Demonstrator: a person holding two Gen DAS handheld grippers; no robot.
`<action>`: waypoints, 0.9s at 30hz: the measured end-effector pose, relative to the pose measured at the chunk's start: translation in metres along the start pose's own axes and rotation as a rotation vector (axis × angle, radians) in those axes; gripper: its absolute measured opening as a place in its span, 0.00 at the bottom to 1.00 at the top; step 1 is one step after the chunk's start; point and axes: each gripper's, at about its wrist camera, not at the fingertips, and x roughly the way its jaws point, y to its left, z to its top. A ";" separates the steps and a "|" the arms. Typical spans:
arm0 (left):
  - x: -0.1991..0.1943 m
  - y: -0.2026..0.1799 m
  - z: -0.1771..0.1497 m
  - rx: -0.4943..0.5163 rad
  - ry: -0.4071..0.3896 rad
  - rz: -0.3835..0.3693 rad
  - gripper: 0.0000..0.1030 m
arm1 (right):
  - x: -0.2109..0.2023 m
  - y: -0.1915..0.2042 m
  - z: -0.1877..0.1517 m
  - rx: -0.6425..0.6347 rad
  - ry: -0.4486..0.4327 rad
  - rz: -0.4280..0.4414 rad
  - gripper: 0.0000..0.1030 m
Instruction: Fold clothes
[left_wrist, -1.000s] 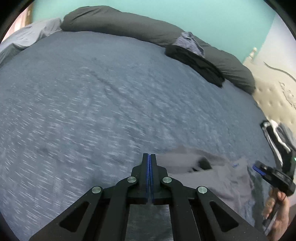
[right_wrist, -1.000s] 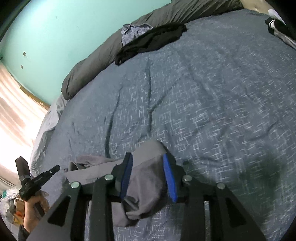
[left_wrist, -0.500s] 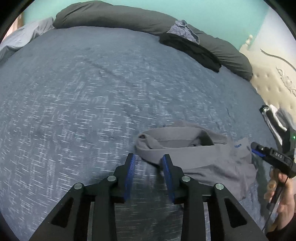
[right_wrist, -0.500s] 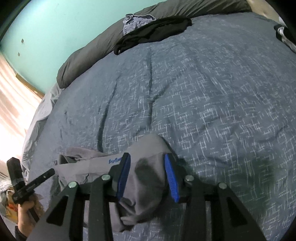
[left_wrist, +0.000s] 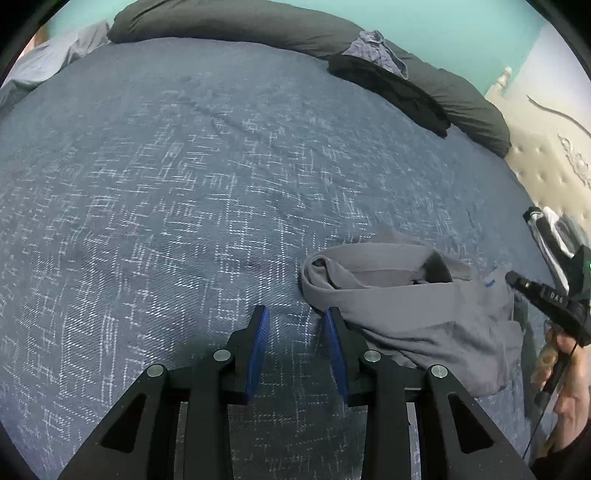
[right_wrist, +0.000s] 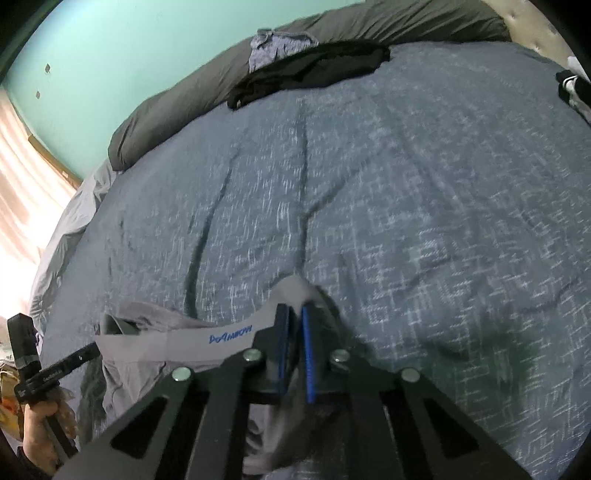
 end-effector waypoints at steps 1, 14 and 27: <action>0.001 -0.001 0.000 0.001 -0.001 0.001 0.33 | -0.003 -0.003 0.001 0.011 -0.016 -0.002 0.04; 0.002 -0.025 0.011 0.012 -0.059 -0.083 0.33 | -0.020 -0.025 0.006 0.107 -0.073 0.035 0.01; 0.021 -0.051 0.028 0.069 -0.059 -0.189 0.32 | -0.018 -0.023 0.003 0.137 -0.046 0.081 0.02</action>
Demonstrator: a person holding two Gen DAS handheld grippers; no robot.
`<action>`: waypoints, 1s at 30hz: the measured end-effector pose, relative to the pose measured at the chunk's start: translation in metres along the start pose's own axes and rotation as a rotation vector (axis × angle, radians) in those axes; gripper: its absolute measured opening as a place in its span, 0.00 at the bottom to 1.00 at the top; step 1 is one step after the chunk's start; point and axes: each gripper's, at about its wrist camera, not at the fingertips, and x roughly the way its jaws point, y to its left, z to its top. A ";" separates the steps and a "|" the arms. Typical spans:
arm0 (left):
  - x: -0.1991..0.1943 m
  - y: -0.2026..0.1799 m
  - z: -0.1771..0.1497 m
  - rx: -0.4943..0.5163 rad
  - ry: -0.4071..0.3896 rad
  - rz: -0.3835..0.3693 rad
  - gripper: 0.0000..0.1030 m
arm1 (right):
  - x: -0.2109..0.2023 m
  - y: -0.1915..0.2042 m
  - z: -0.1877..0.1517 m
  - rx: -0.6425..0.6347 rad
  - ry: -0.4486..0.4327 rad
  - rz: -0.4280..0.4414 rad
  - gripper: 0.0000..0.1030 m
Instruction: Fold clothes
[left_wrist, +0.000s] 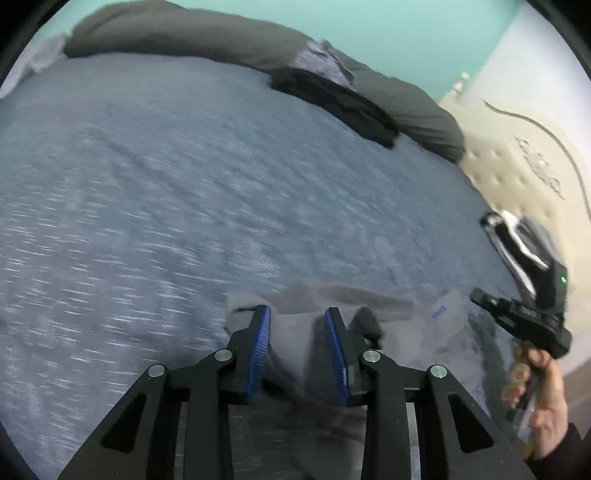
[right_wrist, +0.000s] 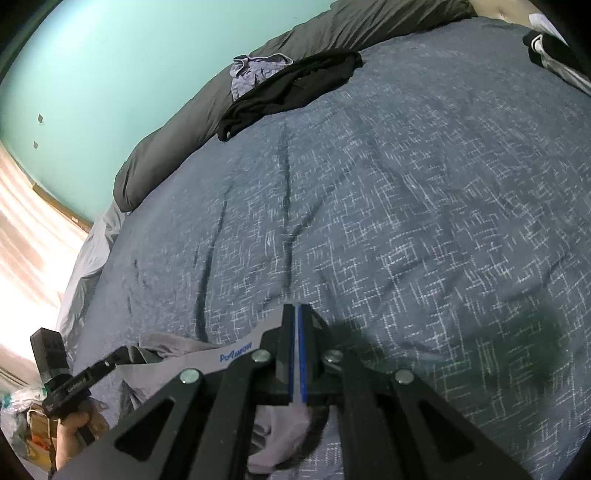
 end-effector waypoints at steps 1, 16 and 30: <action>0.003 -0.003 -0.001 0.010 0.010 -0.013 0.32 | 0.000 0.000 0.000 0.000 0.000 0.001 0.02; -0.018 0.038 0.001 -0.165 -0.037 0.051 0.32 | -0.003 0.002 0.000 0.012 -0.002 0.007 0.02; -0.023 0.016 0.005 -0.073 -0.073 0.027 0.07 | 0.010 0.010 0.001 -0.015 0.054 0.034 0.42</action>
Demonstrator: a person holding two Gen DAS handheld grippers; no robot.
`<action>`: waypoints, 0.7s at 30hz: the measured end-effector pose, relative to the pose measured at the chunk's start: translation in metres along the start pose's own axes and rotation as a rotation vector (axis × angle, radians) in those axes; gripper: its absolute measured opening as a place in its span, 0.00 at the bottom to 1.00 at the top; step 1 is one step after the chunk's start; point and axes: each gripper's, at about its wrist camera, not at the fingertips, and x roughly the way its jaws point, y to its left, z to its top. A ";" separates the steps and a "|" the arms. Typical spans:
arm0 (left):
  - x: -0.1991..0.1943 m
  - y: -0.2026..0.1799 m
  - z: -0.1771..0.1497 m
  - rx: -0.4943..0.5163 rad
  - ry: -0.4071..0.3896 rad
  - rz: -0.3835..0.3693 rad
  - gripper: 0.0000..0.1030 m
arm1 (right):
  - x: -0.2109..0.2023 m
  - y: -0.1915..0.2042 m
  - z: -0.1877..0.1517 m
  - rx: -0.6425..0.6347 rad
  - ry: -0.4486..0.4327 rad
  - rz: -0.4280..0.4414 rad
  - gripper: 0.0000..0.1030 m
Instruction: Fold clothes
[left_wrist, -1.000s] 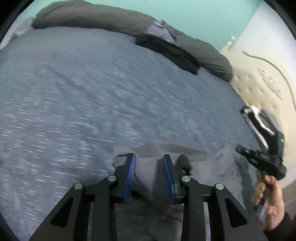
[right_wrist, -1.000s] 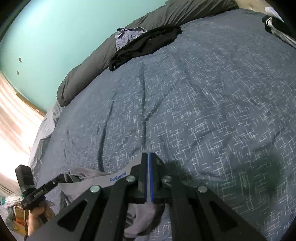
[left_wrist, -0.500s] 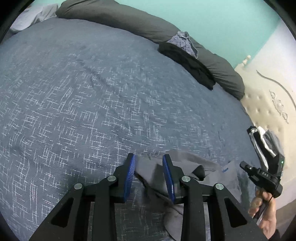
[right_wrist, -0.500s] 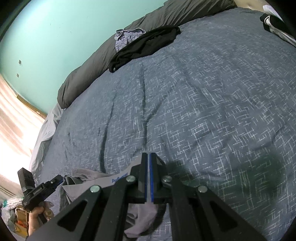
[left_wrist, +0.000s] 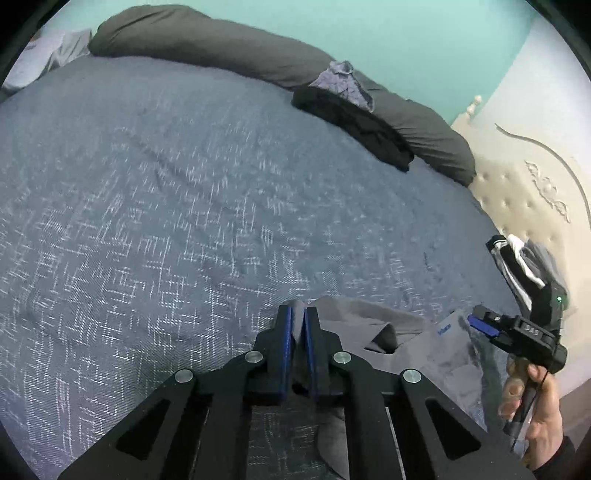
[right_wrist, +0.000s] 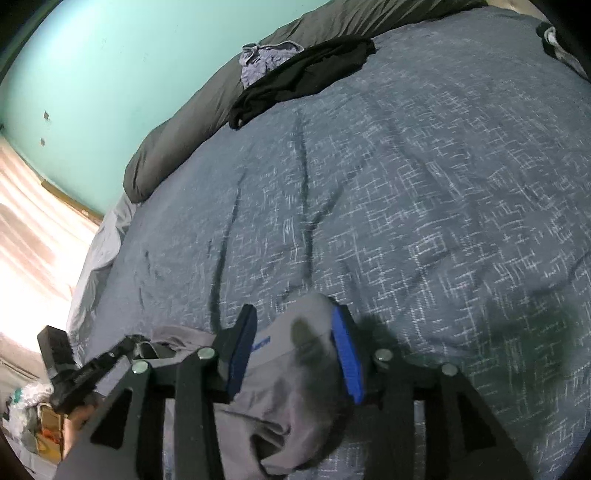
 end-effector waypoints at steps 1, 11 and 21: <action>-0.002 -0.002 0.001 0.002 -0.007 0.001 0.07 | 0.003 0.001 0.000 -0.012 0.003 -0.017 0.42; -0.029 -0.001 0.002 0.014 -0.073 0.011 0.07 | -0.001 0.016 -0.004 -0.110 -0.049 -0.063 0.02; -0.098 -0.040 0.004 0.091 -0.183 0.024 0.06 | -0.101 0.056 -0.004 -0.196 -0.283 0.069 0.02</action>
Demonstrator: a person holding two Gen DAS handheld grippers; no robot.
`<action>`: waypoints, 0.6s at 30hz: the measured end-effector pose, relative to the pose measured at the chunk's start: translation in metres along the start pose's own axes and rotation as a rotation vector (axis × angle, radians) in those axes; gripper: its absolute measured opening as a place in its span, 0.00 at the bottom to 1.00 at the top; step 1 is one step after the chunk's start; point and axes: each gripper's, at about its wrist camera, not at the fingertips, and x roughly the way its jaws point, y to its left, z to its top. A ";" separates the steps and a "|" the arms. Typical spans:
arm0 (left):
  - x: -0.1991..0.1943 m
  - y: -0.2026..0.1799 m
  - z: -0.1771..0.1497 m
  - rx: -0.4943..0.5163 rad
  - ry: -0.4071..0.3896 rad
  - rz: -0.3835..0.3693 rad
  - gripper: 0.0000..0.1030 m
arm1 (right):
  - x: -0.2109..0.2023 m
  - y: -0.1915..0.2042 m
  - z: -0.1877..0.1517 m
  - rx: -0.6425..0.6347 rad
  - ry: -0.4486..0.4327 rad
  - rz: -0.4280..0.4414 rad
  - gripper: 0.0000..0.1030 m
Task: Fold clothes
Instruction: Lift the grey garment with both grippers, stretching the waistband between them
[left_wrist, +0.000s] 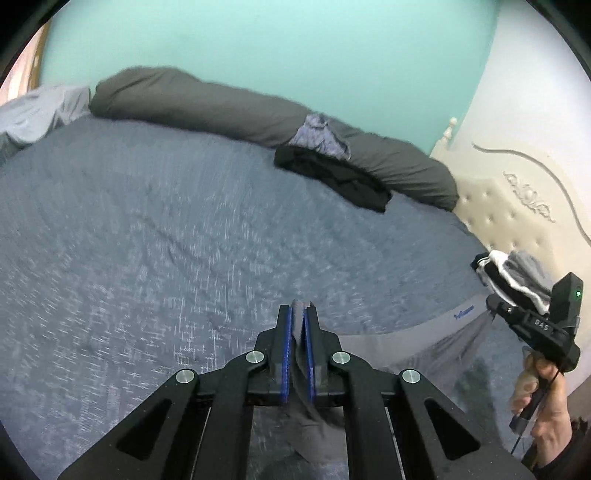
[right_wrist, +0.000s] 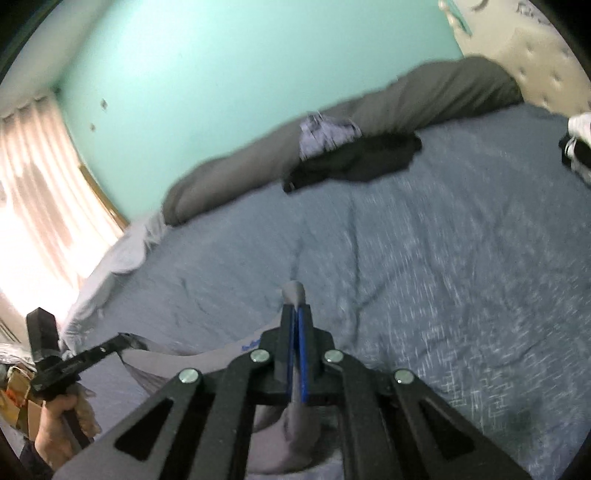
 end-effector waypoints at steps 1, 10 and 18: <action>-0.009 -0.004 0.004 0.005 -0.011 0.002 0.06 | -0.009 0.006 0.003 0.006 -0.017 0.013 0.02; -0.116 -0.056 0.068 0.107 -0.134 0.013 0.06 | -0.102 0.076 0.062 -0.106 -0.131 0.069 0.02; -0.171 -0.083 0.076 0.154 -0.178 0.006 0.06 | -0.161 0.101 0.084 -0.179 -0.172 0.075 0.02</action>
